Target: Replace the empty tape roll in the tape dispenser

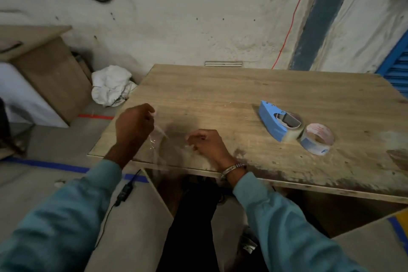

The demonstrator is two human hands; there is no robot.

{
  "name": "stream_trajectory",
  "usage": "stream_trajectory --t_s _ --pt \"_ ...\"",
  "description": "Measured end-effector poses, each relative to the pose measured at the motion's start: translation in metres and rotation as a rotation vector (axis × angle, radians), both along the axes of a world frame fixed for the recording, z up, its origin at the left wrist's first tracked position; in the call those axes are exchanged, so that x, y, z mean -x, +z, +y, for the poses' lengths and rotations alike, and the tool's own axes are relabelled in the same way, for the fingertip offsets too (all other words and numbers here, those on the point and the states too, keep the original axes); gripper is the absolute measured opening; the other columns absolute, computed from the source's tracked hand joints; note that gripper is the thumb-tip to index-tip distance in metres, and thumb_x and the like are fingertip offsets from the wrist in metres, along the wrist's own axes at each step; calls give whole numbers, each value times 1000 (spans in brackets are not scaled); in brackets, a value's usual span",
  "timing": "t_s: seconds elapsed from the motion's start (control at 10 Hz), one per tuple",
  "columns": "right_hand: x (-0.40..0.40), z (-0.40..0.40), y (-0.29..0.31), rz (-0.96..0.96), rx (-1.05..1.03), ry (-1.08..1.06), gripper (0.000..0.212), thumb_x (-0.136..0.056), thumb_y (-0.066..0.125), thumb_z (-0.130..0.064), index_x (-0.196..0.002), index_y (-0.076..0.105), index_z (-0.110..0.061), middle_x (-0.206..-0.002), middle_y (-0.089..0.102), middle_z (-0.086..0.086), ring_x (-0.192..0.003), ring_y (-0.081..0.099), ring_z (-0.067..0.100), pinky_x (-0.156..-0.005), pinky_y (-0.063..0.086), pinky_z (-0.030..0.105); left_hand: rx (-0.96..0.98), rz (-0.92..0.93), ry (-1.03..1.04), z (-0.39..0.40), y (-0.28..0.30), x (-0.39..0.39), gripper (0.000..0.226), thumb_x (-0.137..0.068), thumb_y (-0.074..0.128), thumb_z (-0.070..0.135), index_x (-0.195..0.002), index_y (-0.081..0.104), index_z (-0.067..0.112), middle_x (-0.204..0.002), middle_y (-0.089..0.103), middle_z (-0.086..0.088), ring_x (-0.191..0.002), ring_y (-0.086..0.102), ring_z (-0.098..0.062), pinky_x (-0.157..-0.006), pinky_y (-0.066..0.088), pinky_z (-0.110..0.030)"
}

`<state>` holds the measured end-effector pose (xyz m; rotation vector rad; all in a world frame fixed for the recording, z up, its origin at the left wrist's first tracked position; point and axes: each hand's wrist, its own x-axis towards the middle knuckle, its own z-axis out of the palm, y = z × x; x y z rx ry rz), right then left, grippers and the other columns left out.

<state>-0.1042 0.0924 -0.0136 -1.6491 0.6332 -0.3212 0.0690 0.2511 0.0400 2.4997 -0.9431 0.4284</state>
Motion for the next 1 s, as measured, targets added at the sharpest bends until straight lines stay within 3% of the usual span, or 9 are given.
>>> stream_trajectory --t_s 0.1,0.2,0.3,0.4,0.5,0.7,0.8,0.9,1.0 --pt "4 5 -7 -19 97 -35 9 -84 77 -32 -86 82 -25 -83 82 3 -71 77 17 -73 62 36 -289 -200 34 9 20 -15 14 -80 69 5 -91 77 8 -90 72 -17 -86 69 -42 -66 54 -43" --pt "5 4 -7 -35 75 -8 7 -84 76 -31 -77 79 -32 -74 80 -2 -65 74 11 -69 62 33 -503 -249 -35 -9 24 2 14 -81 65 3 -91 74 6 -93 70 -15 -87 70 -39 -68 55 -43" --pt "8 -1 -6 -52 -32 13 13 -91 74 -14 -83 78 -24 -70 74 -2 -57 68 2 -59 54 18 -750 -209 -85 -33 11 33 19 -99 56 15 -113 67 11 -113 70 -12 -104 69 -32 -82 51 -40" --pt "18 -15 -9 -70 -181 10 14 -94 66 0 -98 78 -5 -81 74 10 -64 68 11 -59 57 17 -753 -157 -64 -44 -2 49 23 -103 53 20 -122 64 12 -119 69 -11 -108 68 -30 -88 51 -39" --pt "27 -27 -8 -107 -289 17 16 -96 63 2 -105 75 7 -87 74 17 -70 70 15 -62 59 19 -646 -35 -35 -48 -9 62 31 -98 57 22 -127 58 10 -119 70 -13 -108 68 -34 -88 52 -42" --pt "51 -44 5 -77 -250 -65 16 -96 65 -1 -105 76 5 -86 74 16 -69 66 16 -55 54 16 -610 -80 46 -50 -12 80 19 -100 54 13 -116 62 12 -112 73 -9 -103 71 -30 -84 53 -38" --pt "74 -59 15 18 -137 -66 15 -96 67 -10 -104 78 -4 -79 72 13 -59 60 14 -52 45 24 -692 -181 36 -47 -7 87 18 -100 53 11 -109 68 14 -106 73 -5 -98 72 -25 -79 51 -34" --pt "92 -73 25 43 2 -83 13 -94 65 -7 -94 78 -8 -83 74 10 -69 65 23 -58 51 27 -668 -185 -82 -54 -3 99 17 -100 58 20 -114 68 16 -106 71 -4 -95 71 -24 -83 52 -36" --pt "108 -81 28 191 512 -87 16 -97 61 -19 -92 76 -18 -93 77 1 -90 70 20 -80 57 32 -545 22 -324 -79 -11 122 37 -104 50 37 -134 61 18 -129 65 -8 -115 64 -27 -96 51 -43"
